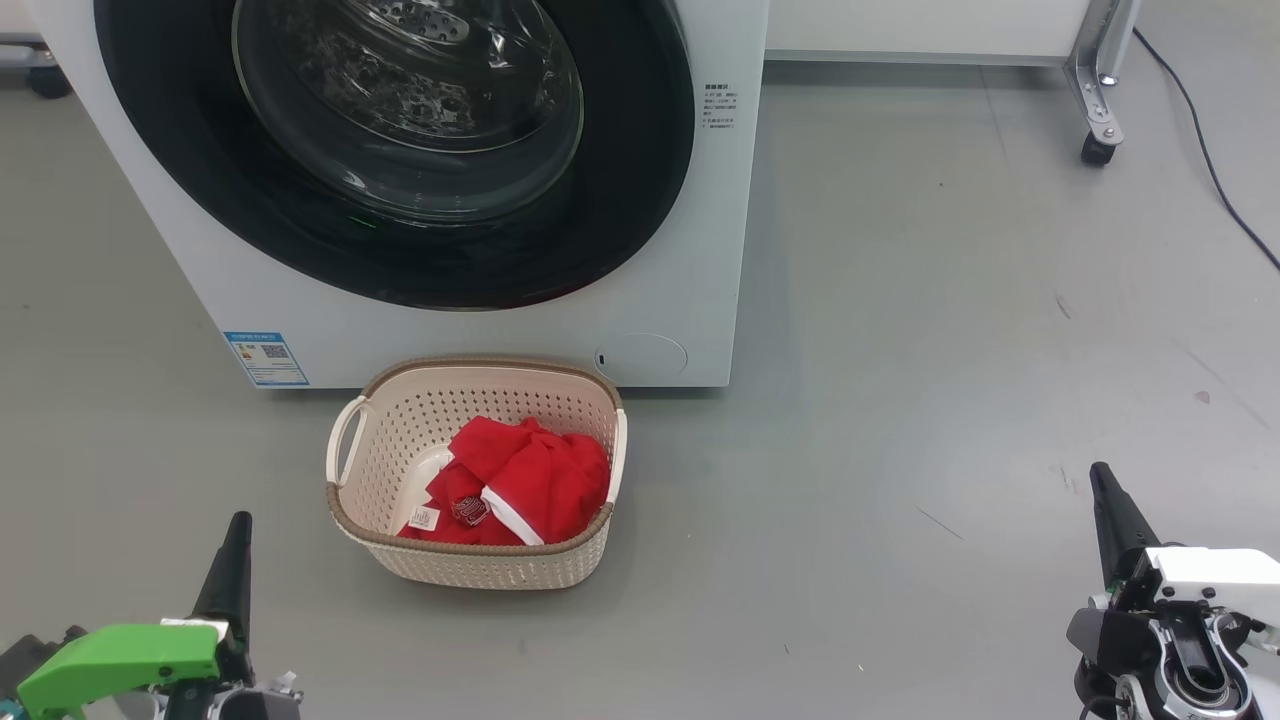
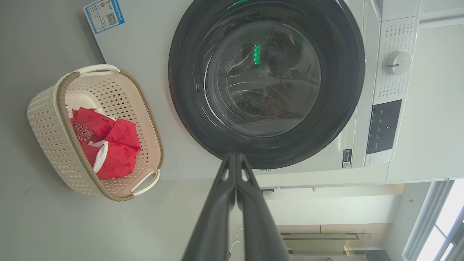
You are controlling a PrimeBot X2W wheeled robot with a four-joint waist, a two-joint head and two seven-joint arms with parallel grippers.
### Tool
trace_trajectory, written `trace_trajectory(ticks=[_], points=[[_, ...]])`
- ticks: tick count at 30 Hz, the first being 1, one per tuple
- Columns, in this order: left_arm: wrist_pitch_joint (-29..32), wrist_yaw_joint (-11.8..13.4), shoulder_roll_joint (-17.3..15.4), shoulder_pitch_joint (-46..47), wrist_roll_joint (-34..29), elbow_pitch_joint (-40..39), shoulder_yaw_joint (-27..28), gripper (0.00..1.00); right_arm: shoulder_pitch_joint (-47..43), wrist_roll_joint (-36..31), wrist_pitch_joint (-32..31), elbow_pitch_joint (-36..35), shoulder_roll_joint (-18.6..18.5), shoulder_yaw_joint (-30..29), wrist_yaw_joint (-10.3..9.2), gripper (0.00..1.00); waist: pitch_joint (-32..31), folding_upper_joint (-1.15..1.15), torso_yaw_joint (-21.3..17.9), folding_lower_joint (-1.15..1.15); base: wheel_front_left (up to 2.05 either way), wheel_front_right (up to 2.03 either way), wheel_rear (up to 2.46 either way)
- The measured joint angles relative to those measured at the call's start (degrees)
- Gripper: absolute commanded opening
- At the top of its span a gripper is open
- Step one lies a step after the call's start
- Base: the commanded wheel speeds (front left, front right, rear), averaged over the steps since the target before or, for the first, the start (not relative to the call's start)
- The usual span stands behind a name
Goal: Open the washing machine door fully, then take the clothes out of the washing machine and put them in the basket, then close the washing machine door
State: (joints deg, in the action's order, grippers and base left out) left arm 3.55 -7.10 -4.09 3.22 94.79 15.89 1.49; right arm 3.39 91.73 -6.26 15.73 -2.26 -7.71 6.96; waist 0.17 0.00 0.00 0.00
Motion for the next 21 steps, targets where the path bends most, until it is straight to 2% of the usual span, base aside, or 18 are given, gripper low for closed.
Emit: trace_trajectory(ticks=[21], points=[[0.4,0.0,0.0,0.0,0.0,0.0,0.1,0.00,0.0,0.0,0.0,0.0,0.0,0.0,0.00,0.00,0.0,0.00,0.0,0.00,0.00,0.00,0.00]])
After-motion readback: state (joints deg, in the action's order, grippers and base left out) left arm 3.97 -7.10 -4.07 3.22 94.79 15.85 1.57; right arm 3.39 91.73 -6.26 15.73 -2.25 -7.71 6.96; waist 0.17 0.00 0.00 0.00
